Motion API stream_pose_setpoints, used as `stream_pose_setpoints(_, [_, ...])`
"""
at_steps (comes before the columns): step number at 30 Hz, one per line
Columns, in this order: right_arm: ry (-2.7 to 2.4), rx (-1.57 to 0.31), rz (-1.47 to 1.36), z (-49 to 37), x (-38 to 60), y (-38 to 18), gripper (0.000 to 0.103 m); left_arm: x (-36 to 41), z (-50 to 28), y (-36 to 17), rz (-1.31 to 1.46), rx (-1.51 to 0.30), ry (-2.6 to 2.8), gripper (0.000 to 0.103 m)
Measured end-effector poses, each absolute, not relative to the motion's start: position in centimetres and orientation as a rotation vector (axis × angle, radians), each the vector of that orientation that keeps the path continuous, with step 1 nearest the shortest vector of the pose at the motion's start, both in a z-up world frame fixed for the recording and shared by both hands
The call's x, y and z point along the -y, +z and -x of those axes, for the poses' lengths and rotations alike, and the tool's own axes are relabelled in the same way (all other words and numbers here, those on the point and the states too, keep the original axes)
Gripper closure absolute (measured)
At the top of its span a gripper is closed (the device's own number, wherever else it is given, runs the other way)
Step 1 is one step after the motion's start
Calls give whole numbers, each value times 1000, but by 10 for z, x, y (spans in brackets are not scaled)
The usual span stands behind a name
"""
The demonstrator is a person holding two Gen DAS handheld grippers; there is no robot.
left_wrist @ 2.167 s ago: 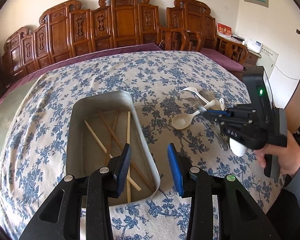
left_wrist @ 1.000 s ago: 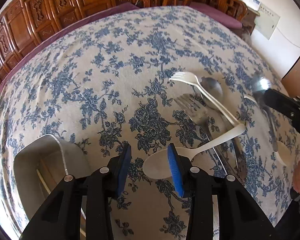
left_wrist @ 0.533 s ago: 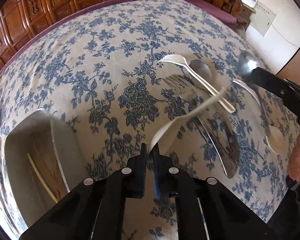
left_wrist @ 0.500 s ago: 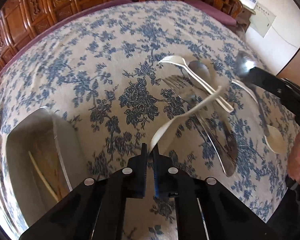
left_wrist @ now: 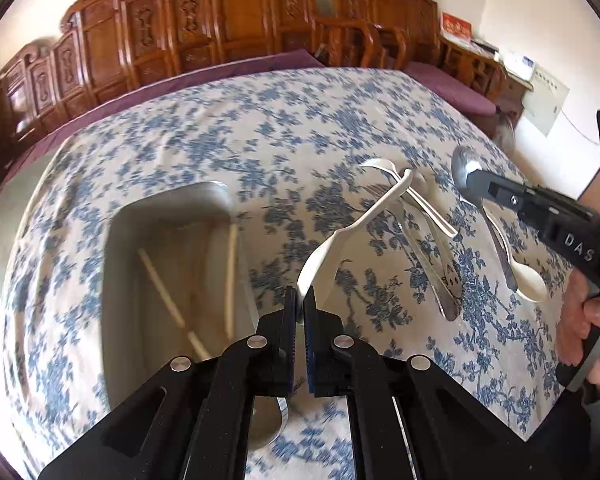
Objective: Organize utensils
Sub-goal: 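Carry the white spoon into the grey tray and open the left tool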
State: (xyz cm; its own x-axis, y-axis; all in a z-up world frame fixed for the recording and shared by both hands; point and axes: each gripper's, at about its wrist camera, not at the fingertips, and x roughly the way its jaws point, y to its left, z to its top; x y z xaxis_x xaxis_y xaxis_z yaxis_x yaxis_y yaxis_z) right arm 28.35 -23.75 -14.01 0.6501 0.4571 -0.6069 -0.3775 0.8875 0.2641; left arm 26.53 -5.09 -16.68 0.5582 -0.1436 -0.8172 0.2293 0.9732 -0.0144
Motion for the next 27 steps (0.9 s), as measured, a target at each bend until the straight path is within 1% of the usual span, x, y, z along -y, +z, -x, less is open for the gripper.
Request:
stream_pose_setpoints(12, [496,-706,-68,-260,213,-130,101,2,-239,-144,-78,-892,-94,100])
stream_pose_setpoints(27, [508,-724,-20,-256,199,-138,101,-55,-243,-170,-35,-910,87,100])
